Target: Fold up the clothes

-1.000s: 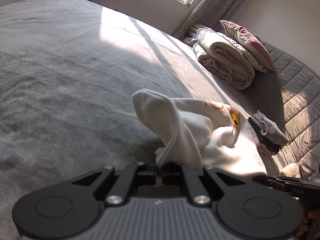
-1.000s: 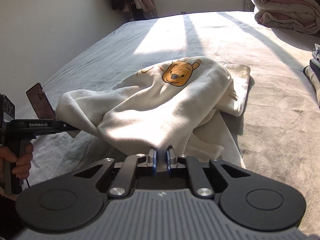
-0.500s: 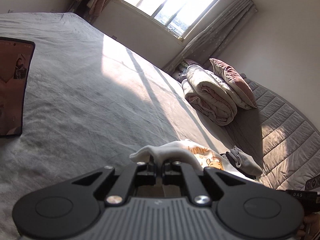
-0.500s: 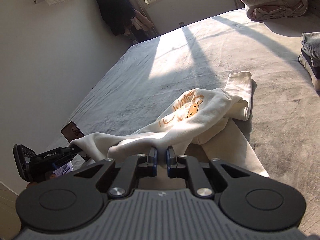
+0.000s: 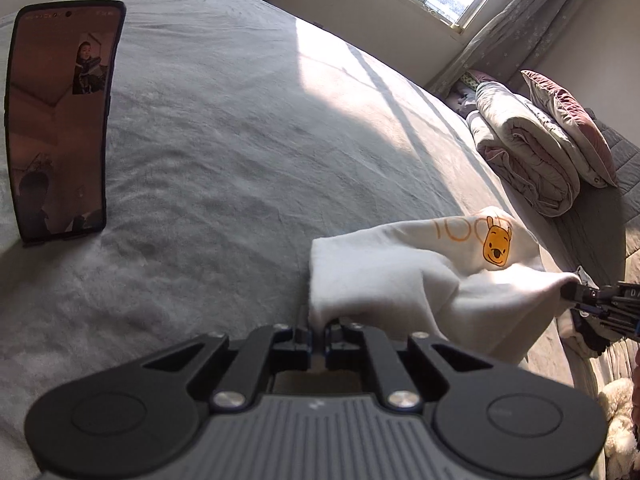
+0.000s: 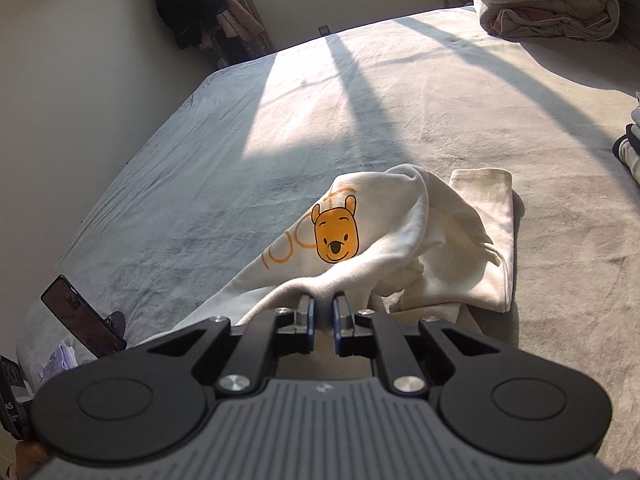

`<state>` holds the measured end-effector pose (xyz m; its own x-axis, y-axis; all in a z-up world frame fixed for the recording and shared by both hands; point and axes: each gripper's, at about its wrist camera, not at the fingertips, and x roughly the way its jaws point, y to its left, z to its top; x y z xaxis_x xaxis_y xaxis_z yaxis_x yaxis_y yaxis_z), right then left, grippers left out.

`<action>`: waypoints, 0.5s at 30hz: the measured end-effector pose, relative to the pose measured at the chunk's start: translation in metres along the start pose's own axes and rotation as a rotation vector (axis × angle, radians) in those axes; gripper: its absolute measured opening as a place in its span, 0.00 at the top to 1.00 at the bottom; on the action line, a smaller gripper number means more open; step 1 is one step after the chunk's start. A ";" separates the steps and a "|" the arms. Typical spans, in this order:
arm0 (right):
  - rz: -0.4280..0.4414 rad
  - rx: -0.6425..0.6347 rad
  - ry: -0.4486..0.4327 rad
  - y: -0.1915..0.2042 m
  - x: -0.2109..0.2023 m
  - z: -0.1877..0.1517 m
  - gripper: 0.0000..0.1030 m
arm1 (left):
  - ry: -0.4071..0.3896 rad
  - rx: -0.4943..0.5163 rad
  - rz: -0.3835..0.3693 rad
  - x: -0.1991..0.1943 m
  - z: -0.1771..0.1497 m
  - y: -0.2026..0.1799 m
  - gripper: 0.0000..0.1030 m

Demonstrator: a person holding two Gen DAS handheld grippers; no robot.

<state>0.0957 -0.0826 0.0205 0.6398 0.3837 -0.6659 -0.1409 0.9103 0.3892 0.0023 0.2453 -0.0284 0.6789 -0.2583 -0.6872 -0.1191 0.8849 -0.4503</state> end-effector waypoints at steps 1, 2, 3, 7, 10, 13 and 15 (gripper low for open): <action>-0.003 0.004 0.000 -0.001 0.008 0.002 0.85 | 0.014 -0.010 -0.001 0.003 0.000 0.003 0.94; -0.002 0.007 -0.003 -0.002 0.013 0.003 0.84 | 0.027 -0.019 -0.001 0.005 0.000 0.005 0.94; 0.000 0.008 -0.007 -0.003 0.017 0.003 0.83 | 0.036 -0.020 0.000 0.007 0.000 0.007 0.94; -0.015 0.030 -0.011 -0.011 0.023 0.001 0.77 | 0.041 0.003 0.008 0.009 -0.004 0.007 0.88; -0.020 0.048 -0.024 -0.023 0.014 -0.006 0.49 | 0.037 0.010 0.018 0.009 -0.004 0.007 0.72; -0.029 0.047 -0.015 -0.036 0.005 -0.015 0.48 | 0.037 -0.007 0.018 0.010 -0.003 0.009 0.69; -0.063 0.042 0.004 -0.043 0.004 -0.023 0.48 | 0.043 -0.016 0.012 0.012 -0.002 0.009 0.69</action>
<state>0.0873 -0.1169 -0.0133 0.6433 0.3265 -0.6925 -0.0682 0.9254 0.3729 0.0075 0.2499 -0.0417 0.6459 -0.2641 -0.7163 -0.1389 0.8819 -0.4505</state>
